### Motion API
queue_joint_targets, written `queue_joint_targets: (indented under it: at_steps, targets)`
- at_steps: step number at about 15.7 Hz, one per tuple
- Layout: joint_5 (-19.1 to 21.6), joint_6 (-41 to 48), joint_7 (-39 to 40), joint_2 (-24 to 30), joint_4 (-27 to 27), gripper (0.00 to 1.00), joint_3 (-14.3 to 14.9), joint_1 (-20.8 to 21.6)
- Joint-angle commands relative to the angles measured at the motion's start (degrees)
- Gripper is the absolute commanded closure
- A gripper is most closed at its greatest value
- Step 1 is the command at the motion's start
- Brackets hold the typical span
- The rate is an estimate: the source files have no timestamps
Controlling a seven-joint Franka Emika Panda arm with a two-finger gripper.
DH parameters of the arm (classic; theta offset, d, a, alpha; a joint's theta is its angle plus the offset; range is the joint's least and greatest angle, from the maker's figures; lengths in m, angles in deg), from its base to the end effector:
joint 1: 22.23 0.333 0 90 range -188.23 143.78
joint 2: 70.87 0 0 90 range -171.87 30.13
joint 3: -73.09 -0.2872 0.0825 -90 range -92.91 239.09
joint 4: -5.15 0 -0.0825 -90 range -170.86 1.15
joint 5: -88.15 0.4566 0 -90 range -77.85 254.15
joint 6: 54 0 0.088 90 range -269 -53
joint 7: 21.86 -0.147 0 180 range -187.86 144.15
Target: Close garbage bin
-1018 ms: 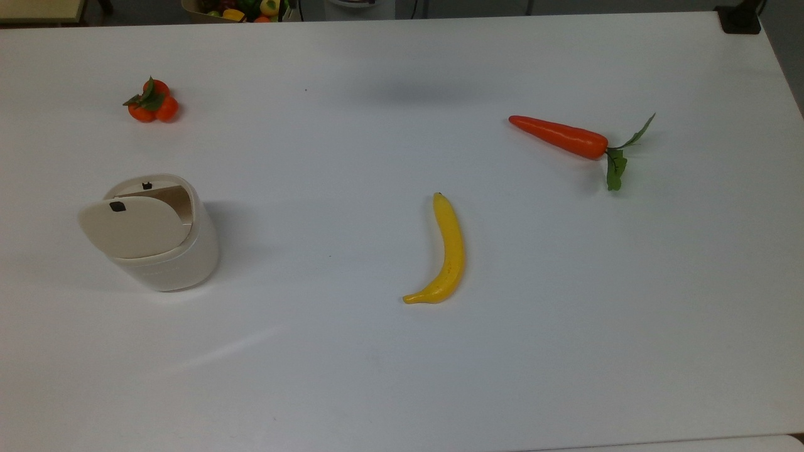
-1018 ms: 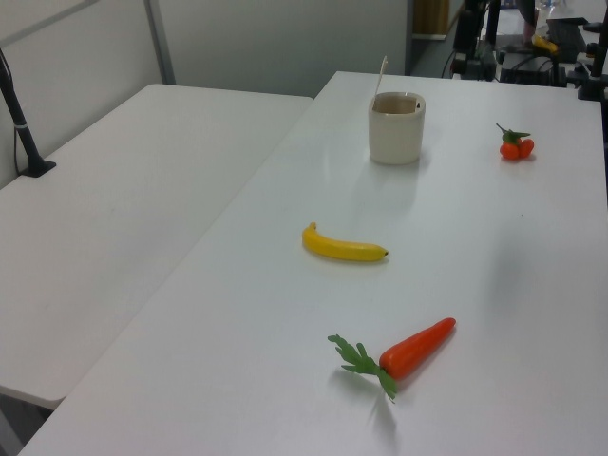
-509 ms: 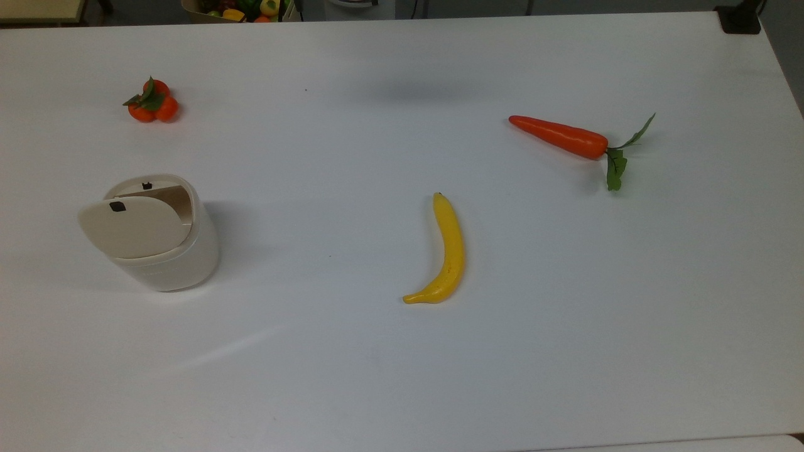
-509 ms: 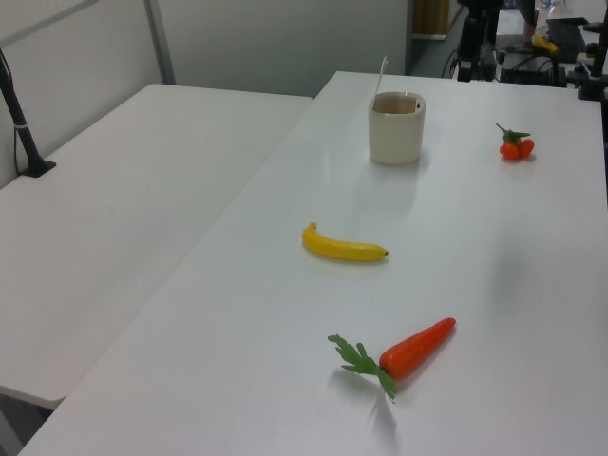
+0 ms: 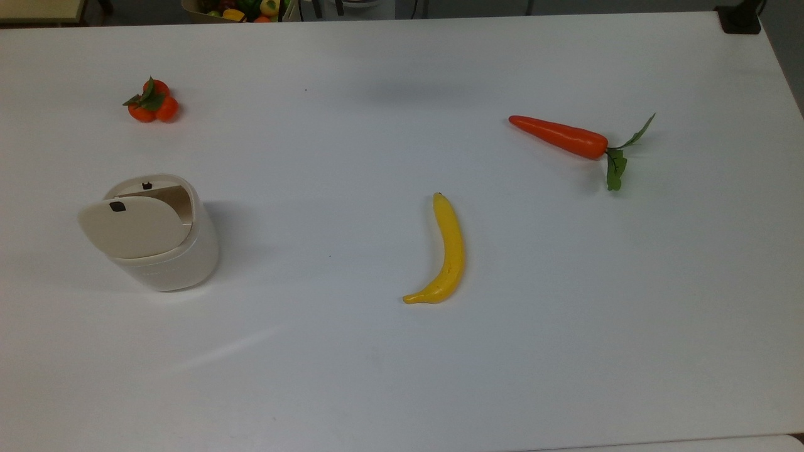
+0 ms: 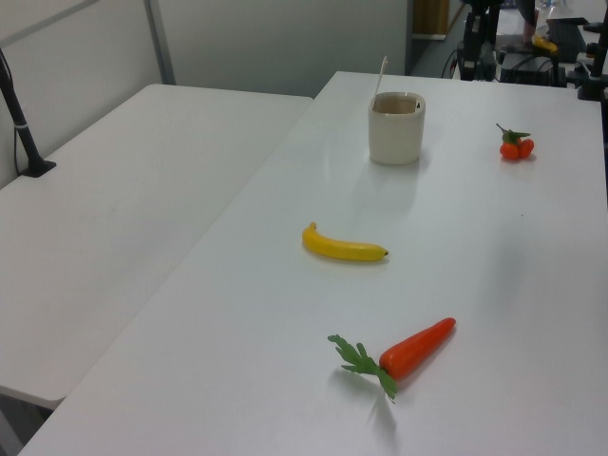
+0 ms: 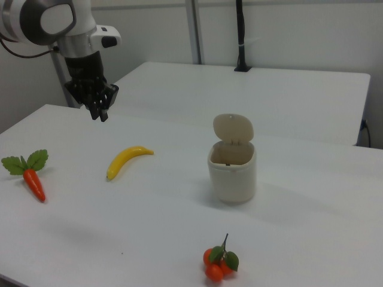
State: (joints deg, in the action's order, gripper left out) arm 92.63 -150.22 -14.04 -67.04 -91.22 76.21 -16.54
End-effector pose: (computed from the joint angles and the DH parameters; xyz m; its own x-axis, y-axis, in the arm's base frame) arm 0.6192 0.0378 0.5466 0.9824 0.1713 0.0742 0.1767 -0.9816 -0.0722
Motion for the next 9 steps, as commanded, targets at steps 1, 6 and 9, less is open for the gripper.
queue_joint_targets:
  at_steps: [1, 6, 9]
  targets:
    - [1.67, 0.24, 1.50, 0.66, -0.41, 0.80, 1.28, 0.91]
    - [1.75, -0.55, 1.50, 0.39, -0.49, 1.00, 1.28, 0.91]
    - [1.76, -0.72, 1.50, 0.39, -0.49, 1.00, 1.28, 0.82]
